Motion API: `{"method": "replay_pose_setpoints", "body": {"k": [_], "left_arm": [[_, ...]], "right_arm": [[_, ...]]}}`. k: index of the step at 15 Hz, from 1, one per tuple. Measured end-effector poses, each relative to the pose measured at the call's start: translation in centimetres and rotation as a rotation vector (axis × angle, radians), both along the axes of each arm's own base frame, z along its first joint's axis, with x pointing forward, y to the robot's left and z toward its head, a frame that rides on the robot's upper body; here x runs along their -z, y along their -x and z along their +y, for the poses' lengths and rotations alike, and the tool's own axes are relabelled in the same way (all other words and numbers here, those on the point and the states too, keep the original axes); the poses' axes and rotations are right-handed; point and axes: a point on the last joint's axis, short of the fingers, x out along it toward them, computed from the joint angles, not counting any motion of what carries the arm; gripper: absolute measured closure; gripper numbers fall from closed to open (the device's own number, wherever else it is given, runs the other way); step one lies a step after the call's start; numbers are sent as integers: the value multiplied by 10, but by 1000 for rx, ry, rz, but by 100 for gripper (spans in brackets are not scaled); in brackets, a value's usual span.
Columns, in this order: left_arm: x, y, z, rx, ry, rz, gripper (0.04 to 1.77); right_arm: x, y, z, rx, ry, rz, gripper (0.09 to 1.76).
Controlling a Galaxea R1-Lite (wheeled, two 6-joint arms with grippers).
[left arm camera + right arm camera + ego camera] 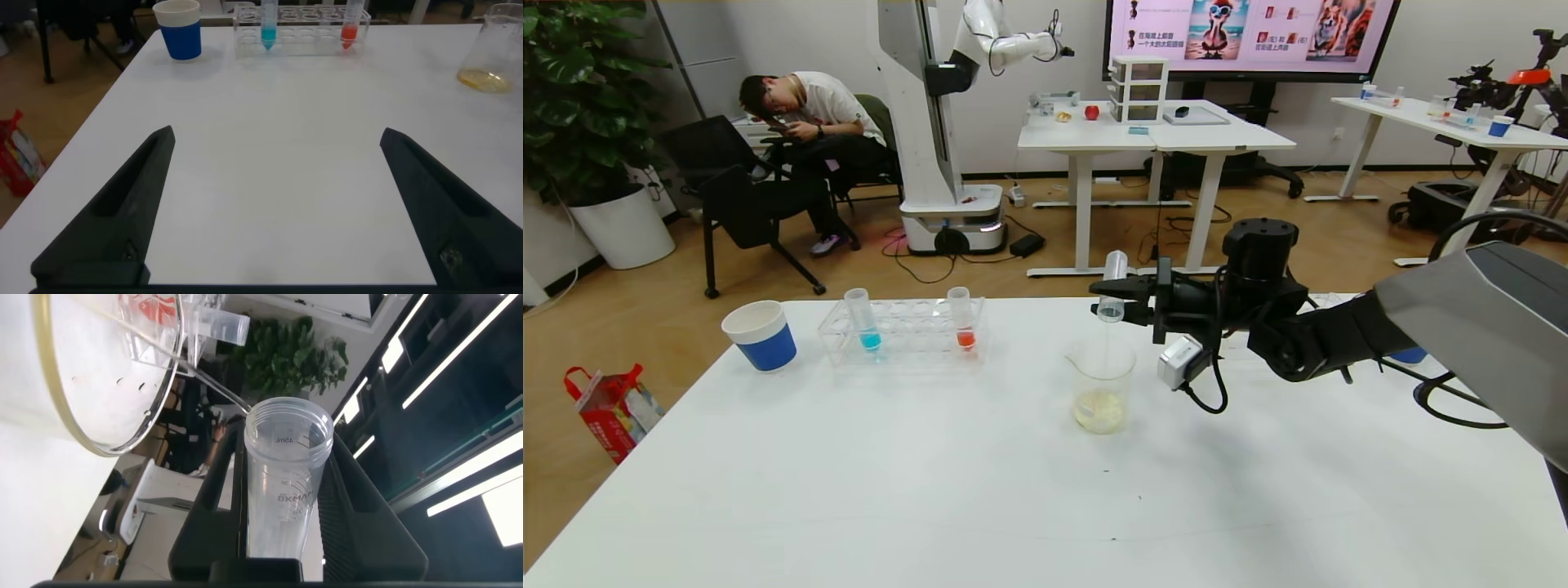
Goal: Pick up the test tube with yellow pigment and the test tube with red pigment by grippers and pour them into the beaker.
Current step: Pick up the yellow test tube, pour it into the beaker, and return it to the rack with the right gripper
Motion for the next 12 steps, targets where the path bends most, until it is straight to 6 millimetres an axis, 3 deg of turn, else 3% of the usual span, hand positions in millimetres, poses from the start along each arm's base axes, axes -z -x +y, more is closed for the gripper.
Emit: {"method": "replay_pose_setpoints", "body": {"k": [5,8,10,12], "left_arm": [[0,0,0,0,0,0,6],[0,0,0,0,0,0,6],[0,0,0,0,0,0,6],[0,0,0,0,0,0,6]], "right_arm": [[-3,3,2,-10,0,6,135],[-1,9,-1,-15,4,106,135],[-9,18,-5,-8,-30,234,135],[-31,25,-12,17,-96,342,135]]}}
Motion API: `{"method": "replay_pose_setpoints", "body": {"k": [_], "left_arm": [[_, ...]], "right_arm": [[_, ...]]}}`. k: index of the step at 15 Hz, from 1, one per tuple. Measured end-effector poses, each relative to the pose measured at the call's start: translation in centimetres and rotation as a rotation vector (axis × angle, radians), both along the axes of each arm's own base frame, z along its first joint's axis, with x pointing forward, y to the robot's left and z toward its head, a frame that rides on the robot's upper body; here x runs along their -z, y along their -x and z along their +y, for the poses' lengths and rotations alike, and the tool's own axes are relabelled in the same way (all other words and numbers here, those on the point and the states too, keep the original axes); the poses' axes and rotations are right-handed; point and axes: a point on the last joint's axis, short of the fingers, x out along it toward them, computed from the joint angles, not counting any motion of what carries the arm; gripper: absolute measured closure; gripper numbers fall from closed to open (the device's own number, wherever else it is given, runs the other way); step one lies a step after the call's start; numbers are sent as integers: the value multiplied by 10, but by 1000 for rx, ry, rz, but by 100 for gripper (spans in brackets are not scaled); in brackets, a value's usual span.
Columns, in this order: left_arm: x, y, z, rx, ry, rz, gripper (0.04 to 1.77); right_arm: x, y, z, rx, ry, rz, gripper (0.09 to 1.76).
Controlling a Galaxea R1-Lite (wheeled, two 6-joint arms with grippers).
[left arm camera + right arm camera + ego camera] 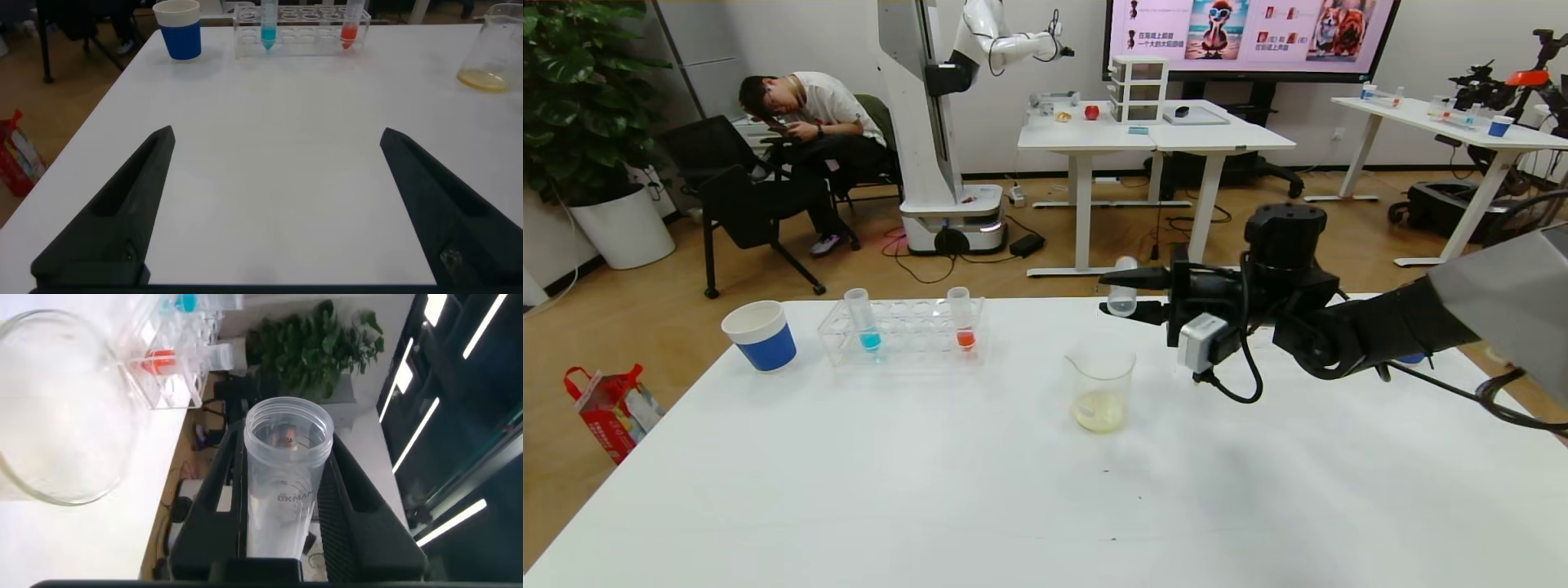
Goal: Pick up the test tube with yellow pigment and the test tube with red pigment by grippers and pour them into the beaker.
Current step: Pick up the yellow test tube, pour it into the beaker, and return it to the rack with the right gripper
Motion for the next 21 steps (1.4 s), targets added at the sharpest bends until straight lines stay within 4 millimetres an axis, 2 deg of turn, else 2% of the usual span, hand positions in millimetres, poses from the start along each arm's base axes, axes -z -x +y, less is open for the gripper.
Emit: {"method": "replay_pose_setpoints", "body": {"k": [3,6,9,12,15,18,21], "left_arm": [[0,0,0,0,0,0,6],[0,0,0,0,0,0,6],[0,0,0,0,0,0,6],[0,0,0,1,0,0,6],[0,0,0,0,0,0,6],[0,0,0,0,0,0,6],[0,0,0,0,0,0,6]], "right_arm": [[-31,8,-20,117,-153,136,135],[-47,21,-45,228,-419,276,135],[-44,31,-65,416,-750,517,135],[-37,47,-80,584,-933,778,135],[-45,62,-97,672,-1141,1026,135],[-53,71,-149,821,-1249,1051,135],[-55,80,-215,923,-1311,988,135]]}}
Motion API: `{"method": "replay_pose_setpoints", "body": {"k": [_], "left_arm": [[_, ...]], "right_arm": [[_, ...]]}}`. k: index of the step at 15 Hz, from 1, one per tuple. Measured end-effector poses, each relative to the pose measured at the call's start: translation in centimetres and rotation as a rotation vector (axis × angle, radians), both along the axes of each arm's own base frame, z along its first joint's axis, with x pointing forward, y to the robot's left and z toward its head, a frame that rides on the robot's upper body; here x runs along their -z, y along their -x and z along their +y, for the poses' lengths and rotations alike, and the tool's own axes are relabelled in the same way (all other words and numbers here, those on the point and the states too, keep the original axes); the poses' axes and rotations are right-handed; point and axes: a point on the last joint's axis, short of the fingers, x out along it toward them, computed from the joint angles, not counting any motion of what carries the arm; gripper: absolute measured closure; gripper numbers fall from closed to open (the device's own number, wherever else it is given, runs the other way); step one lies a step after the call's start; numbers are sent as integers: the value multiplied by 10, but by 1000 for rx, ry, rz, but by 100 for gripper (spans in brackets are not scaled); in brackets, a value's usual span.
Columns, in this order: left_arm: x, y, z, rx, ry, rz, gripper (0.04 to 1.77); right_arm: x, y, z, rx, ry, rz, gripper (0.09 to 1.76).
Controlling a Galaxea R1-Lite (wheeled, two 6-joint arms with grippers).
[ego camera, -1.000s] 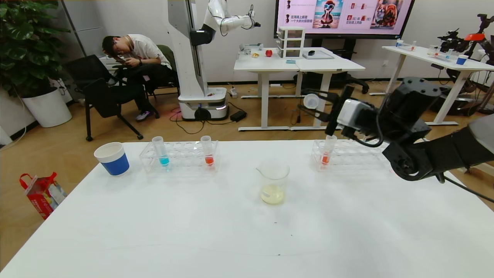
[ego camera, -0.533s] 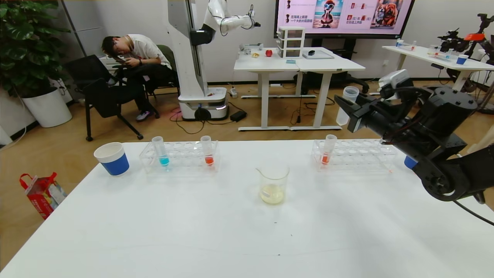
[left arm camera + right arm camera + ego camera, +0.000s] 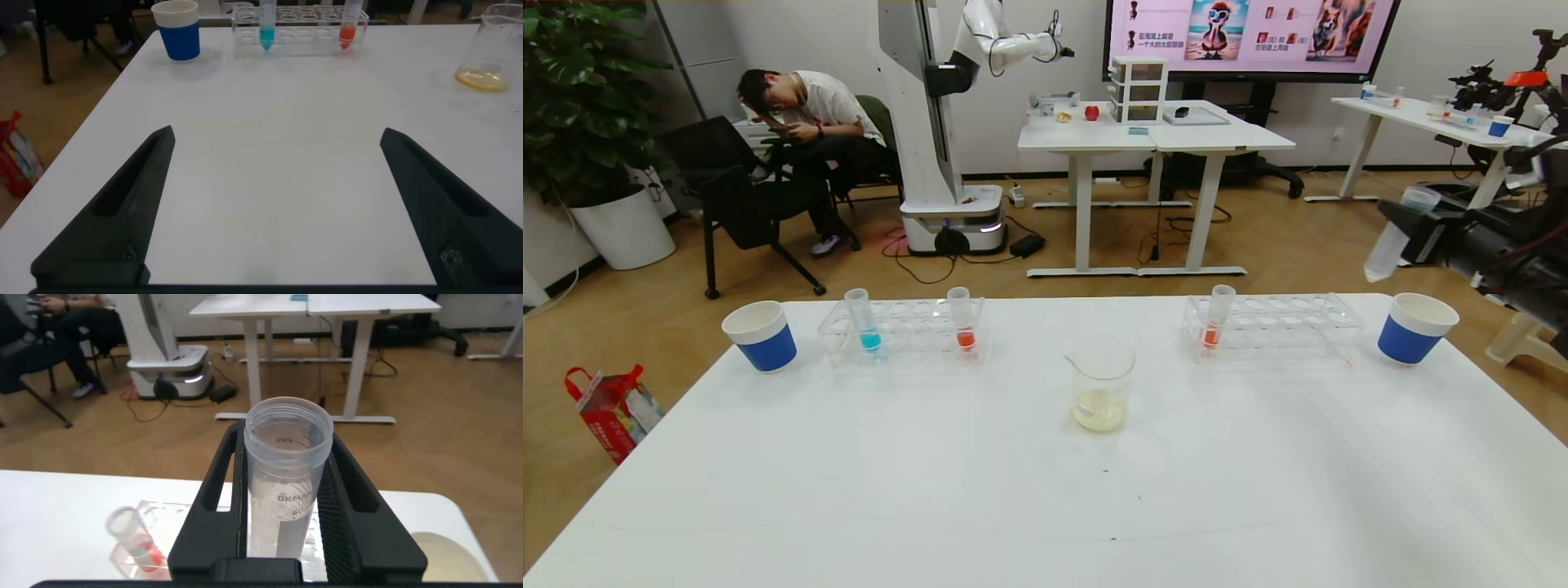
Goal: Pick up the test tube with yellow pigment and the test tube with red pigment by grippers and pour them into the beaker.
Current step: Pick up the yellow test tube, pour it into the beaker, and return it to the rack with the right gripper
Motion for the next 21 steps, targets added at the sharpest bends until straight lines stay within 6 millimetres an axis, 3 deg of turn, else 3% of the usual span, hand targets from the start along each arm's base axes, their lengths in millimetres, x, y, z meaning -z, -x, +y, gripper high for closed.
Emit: {"method": "replay_pose_setpoints", "body": {"k": [3,6,15,21], "left_arm": [[0,0,0,0,0,0,6],[0,0,0,0,0,0,6],[0,0,0,0,0,0,6],[0,0,0,0,0,0,6]], "right_arm": [[3,4,-58,91,16,1,135],[11,-5,-87,147,16,9,135],[53,-53,-110,189,76,62,135],[82,-74,-110,172,73,75,135]]}}
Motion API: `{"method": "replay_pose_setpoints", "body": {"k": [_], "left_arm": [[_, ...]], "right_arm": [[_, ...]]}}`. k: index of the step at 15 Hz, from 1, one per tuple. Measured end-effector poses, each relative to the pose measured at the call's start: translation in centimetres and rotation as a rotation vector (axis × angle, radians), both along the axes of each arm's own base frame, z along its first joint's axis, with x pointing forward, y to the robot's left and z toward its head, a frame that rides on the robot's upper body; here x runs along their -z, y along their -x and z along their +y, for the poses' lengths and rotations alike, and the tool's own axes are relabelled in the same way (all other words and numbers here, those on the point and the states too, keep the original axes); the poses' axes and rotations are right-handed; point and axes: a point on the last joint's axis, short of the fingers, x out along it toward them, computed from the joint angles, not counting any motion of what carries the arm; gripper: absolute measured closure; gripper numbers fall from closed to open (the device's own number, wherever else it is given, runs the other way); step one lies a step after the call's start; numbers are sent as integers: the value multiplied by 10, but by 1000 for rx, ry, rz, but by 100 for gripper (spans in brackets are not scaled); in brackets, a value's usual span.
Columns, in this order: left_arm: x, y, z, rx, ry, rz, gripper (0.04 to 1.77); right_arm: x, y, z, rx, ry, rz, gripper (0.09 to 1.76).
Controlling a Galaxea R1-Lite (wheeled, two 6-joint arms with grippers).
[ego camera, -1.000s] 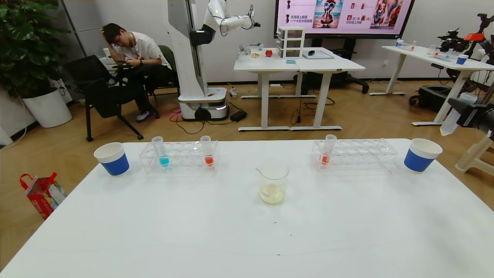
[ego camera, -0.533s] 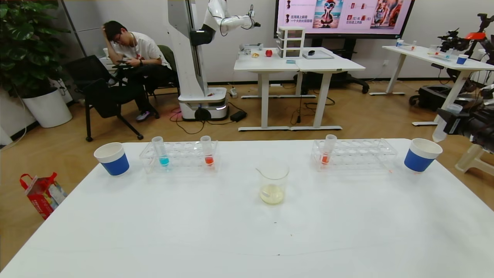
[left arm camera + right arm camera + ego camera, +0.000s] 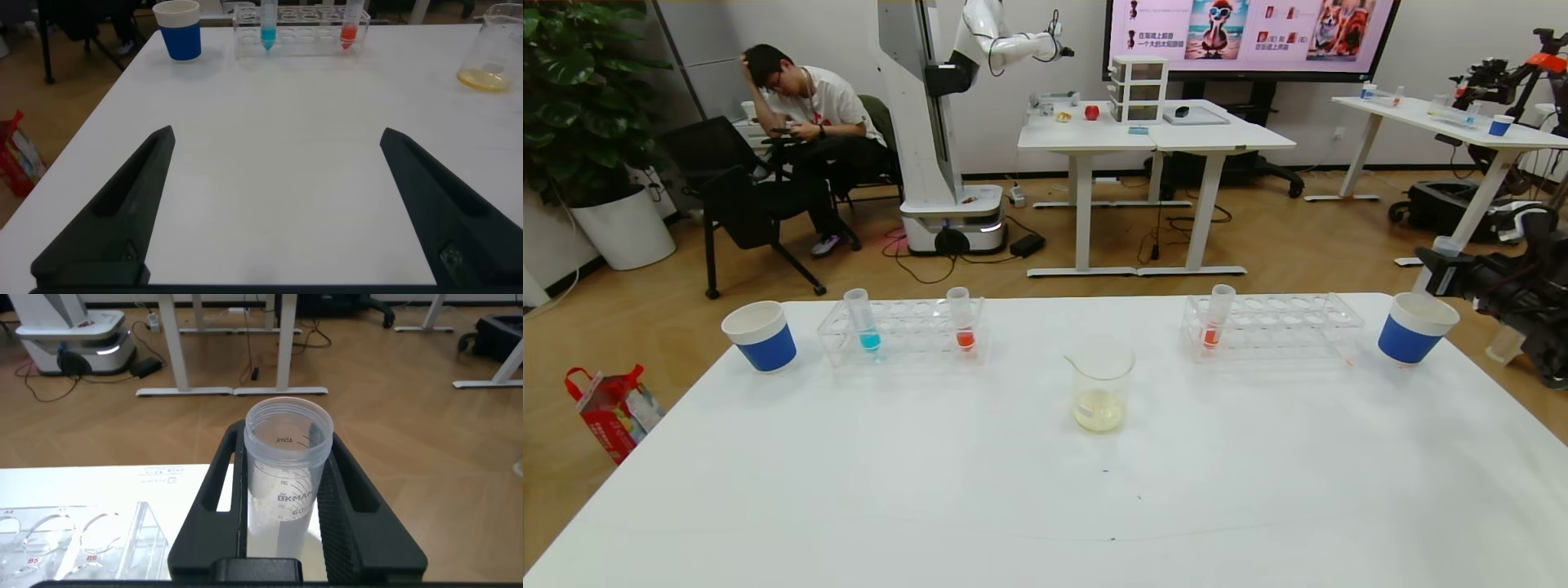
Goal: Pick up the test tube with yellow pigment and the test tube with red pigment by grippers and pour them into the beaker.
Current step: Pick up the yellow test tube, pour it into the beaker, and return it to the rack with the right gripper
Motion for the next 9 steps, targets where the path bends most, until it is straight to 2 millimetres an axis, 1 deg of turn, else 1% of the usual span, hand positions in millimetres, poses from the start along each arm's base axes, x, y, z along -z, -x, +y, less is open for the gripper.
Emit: {"method": "replay_pose_setpoints", "body": {"k": [3,5,6,7,8,9], "left_arm": [[0,0,0,0,-1,0,6],[0,0,0,0,0,0,6],[0,0,0,0,0,0,6],[0,0,0,0,0,0,6],[0,0,0,0,0,0,6],[0,0,0,0,0,0,6]], "right_arm": [[16,-4,-4,5,4,-7,135],[23,-6,-5,4,14,-32,134],[27,-7,-6,5,20,-42,124],[30,-8,-6,6,21,-43,96],[32,-8,-7,6,20,-42,58],[33,-9,-6,5,20,-42,29]]}}
